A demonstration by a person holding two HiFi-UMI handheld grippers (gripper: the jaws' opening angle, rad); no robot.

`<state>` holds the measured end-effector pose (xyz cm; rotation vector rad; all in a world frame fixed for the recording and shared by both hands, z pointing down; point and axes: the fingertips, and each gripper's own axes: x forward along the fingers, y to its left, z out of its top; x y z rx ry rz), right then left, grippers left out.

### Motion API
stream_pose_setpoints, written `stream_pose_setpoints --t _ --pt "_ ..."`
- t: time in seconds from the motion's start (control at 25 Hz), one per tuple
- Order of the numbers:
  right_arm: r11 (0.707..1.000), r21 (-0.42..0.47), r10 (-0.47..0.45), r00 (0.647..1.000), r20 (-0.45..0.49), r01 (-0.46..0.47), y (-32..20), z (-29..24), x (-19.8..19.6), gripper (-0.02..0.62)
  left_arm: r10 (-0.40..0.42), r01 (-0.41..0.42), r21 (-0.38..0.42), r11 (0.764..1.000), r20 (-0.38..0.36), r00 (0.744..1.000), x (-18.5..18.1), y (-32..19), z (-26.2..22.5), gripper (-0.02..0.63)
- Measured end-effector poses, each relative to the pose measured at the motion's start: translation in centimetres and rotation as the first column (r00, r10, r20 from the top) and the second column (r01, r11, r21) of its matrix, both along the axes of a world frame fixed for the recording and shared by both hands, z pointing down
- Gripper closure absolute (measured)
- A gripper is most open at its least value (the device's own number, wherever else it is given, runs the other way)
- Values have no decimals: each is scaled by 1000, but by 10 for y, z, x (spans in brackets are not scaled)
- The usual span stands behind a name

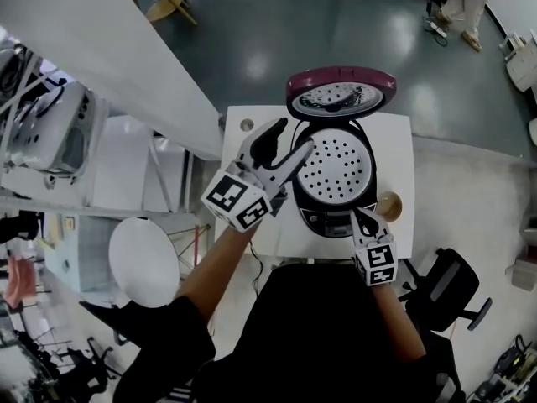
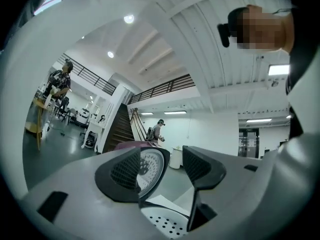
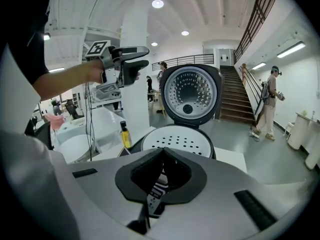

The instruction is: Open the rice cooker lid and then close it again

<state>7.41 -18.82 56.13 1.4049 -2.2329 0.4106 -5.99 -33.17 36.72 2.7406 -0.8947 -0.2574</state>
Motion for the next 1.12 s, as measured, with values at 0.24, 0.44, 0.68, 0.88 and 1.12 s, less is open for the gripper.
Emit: stream_pose_setpoints --t 0.24,0.44,0.68,0.88,1.12 --pt "1000 10 -7 1000 27 6 -26 -5 18 595 -18 17 33 999 43 999 11 -43 -19 364" --pt "999 12 -32 998 53 31 -38 -7 18 595 -24 18 58 998 92 995 20 -75 -25 364" --pt "996 35 -85 995 -44 87 -49 -7 23 595 -14 11 22 1000 160 987 23 -109 -19 364" --pt "997 12 -77 997 -13 77 -54 0 28 595 26 -27 5 1000 199 980 32 -122 -16 364" --pt "998 13 -62 997 -42 62 -60 3 39 595 163 -186 34 982 345 924 56 -127 -13 364"
